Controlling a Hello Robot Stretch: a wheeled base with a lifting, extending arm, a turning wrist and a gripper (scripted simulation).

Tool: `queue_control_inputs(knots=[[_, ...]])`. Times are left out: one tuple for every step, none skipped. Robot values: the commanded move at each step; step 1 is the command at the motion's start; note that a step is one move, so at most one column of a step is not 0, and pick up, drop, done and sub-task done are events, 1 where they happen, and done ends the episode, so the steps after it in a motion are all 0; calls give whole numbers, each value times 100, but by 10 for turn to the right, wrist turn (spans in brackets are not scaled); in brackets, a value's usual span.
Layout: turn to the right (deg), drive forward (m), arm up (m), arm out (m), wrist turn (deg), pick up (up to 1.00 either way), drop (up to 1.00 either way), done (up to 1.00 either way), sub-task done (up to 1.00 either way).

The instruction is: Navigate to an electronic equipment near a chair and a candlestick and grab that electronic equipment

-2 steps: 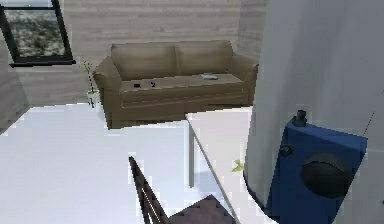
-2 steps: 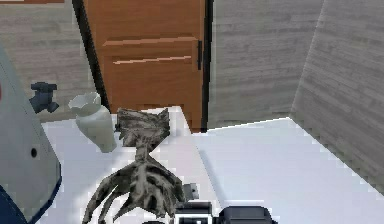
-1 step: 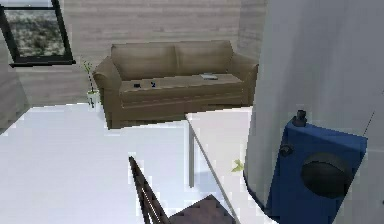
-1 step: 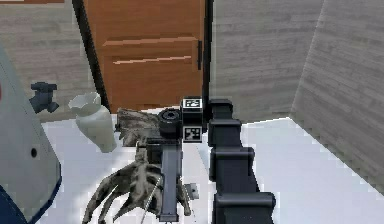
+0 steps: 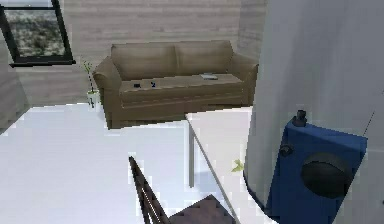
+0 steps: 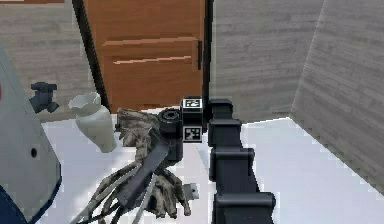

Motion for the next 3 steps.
queue_control_inputs(knots=[[0, 0, 0, 0, 450, 0, 0, 0, 0], [0, 0, 0, 0, 450, 0, 0, 0, 0], [0, 0, 0, 0, 240, 0, 0, 0, 0]])
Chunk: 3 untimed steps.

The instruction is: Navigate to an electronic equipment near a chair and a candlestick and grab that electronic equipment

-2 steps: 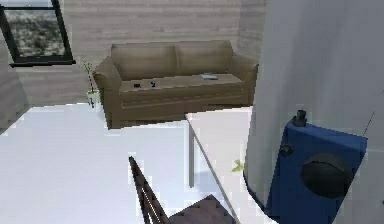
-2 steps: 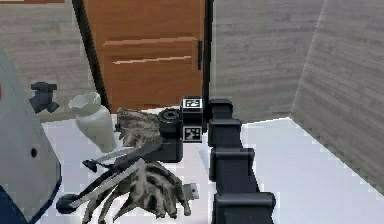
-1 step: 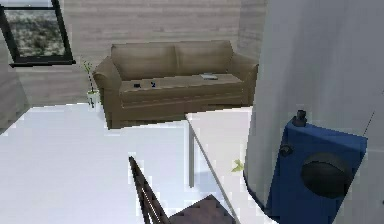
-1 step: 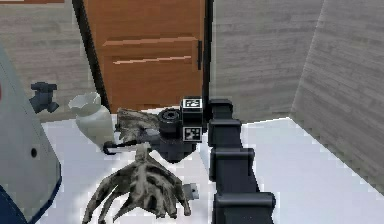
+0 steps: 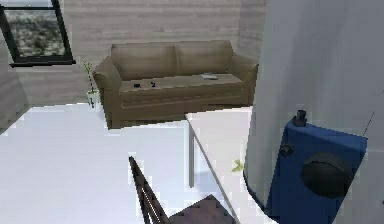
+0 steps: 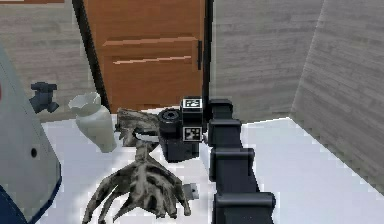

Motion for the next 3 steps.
queue_control_inputs(knots=[[0, 0, -30, 0, 0, 0, 0, 0, 0], [0, 0, 0, 0, 0, 100, 0, 0, 0], [0, 0, 10, 0, 0, 0, 0, 0, 0]])
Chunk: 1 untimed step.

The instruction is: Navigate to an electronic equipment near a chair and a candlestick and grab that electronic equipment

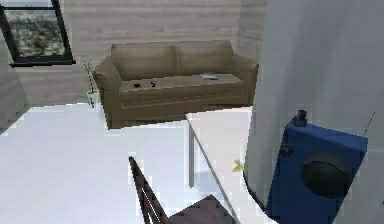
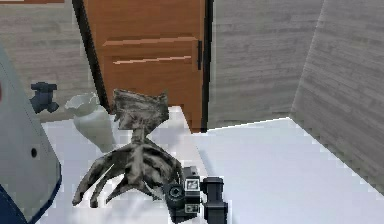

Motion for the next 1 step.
queue_control_inputs(knots=[[0, 0, 0, 0, 0, 0, 0, 100, 0]])
